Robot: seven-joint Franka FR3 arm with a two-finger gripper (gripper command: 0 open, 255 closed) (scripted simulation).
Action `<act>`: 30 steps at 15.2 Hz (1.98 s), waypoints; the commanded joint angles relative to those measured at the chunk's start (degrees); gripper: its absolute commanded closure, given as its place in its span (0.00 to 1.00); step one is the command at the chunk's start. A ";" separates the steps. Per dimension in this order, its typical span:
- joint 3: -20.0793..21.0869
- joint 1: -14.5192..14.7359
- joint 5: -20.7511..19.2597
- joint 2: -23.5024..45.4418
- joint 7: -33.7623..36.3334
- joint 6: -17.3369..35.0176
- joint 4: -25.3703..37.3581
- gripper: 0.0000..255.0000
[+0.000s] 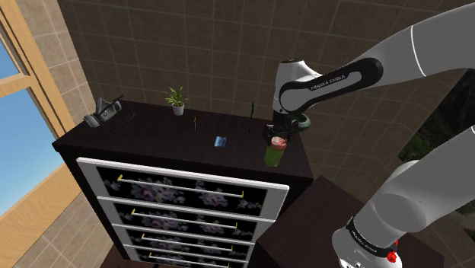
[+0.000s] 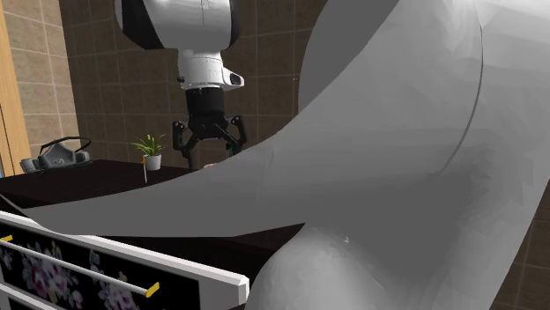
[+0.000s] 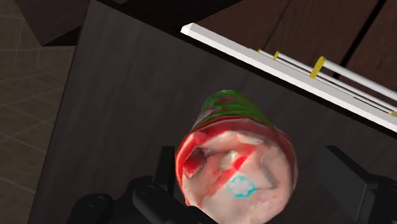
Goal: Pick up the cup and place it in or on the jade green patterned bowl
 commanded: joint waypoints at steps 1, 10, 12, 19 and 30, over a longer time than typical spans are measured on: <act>-0.06 -0.04 -0.08 0.91 -0.15 1.33 -0.59 0.00; -0.10 -0.13 -0.30 2.04 -0.01 3.56 -1.69 0.00; -0.10 -0.13 -0.30 2.04 -0.01 3.56 -1.69 1.00; -0.13 -0.16 -0.31 2.05 -0.05 3.61 -1.73 1.00; -0.22 0.03 0.30 -2.27 -0.77 -4.16 1.75 1.00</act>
